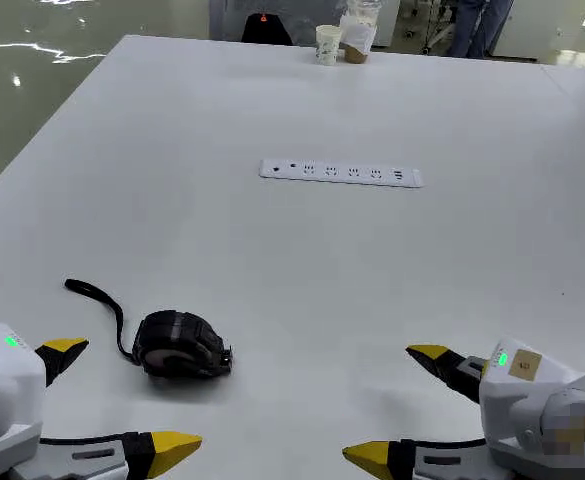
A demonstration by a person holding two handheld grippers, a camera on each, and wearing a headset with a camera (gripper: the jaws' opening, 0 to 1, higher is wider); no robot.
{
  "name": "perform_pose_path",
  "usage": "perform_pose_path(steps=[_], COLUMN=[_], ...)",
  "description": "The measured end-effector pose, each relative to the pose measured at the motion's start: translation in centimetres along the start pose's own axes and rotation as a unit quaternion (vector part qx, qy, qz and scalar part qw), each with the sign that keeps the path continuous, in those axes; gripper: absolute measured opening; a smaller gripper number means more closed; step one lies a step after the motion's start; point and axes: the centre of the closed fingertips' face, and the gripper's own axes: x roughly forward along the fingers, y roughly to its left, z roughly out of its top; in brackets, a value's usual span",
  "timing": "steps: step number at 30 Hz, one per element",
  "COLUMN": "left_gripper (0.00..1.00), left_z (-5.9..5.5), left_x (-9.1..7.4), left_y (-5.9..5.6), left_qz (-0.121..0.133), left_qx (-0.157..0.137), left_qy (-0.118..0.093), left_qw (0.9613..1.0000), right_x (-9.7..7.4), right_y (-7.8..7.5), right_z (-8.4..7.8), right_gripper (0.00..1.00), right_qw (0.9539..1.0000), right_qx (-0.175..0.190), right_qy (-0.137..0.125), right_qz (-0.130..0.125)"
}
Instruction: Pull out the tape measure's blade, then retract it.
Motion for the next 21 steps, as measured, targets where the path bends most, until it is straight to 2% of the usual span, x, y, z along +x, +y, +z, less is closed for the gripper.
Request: perform_pose_path(steps=[3,9,13,16,21], left_gripper=[0.99,0.99,0.99,0.99,0.99], left_z=[0.1,0.2,0.3,0.4,0.4], left_x=[-0.2,-0.5,-0.5,-0.6,-0.8], left_y=[-0.4,-1.5,-1.9,-2.1,-2.3], left_qz=[-0.006,-0.021,-0.021,-0.018,-0.023], left_qx=[-0.002,0.003,0.005,0.018,0.015], left_qy=[-0.006,-0.012,-0.017,-0.023,-0.026], left_qw=[1.0000,0.9997,0.9996,0.9994,0.9993], right_x=[-0.5,-1.4,-1.8,-2.0,-2.3], right_y=[0.0,0.3,0.3,0.4,0.7], right_z=[-0.4,-0.6,-0.8,-0.9,-1.2], right_gripper=[0.84,0.92,0.96,0.97,0.99], right_qw=[1.0000,0.9997,0.9995,0.9993,0.9988], right_qx=[0.002,0.016,0.021,0.026,0.035], right_qy=[0.003,-0.007,-0.008,-0.009,-0.012], right_qz=[-0.007,-0.016,-0.022,-0.026,-0.031])
